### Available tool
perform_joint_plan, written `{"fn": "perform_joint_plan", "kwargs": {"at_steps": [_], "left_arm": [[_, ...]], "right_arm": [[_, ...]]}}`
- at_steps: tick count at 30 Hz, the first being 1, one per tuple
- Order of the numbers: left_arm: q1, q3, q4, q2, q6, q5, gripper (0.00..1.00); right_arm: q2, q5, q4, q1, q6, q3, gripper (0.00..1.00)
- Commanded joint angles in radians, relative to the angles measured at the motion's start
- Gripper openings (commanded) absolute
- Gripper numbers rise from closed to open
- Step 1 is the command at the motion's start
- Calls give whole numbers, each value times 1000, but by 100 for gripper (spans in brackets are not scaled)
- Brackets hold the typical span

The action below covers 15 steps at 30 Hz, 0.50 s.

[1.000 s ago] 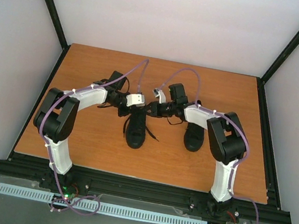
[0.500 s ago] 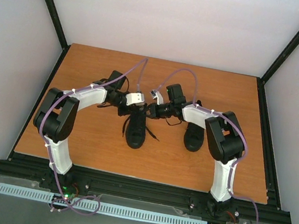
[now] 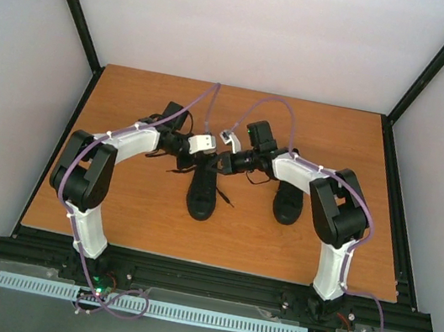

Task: Tie the shoes
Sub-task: Cross the shoelace with the shoelace.

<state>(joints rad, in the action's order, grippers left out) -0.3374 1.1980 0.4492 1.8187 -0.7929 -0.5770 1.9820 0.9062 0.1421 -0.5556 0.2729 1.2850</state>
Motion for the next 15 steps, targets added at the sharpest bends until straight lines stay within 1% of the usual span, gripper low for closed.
{"fn": "perform_joint_plan", "kwargs": {"at_steps": [1,3,4,9,12,13,15], "left_arm": [[3,29,12,1,-19,-38,1],[3,23,15,-6,-26,-46,1],[3,20,15,-9,-25,-49,1],[3,12,-2,-13,-5,-39,1],[3,13,-4,-13,-3,-37,1],[3,13,-4,-13,-2,-37,1],[3,12,-4,-13,-4,-37,1]], "right_arm": [[-37,30,4,-7,-28,32,3],[-31,27,5,-7,-28,34,3],[-28,24,6,-7,-29,36,4],[-60,-11,10,7,-45,12,18],[-95,-9,-3,33,-44,-28,32],[-107,-11,-9,40,-44,-43,35],[-129,-10,-19,55,-42,-76,37]]}}
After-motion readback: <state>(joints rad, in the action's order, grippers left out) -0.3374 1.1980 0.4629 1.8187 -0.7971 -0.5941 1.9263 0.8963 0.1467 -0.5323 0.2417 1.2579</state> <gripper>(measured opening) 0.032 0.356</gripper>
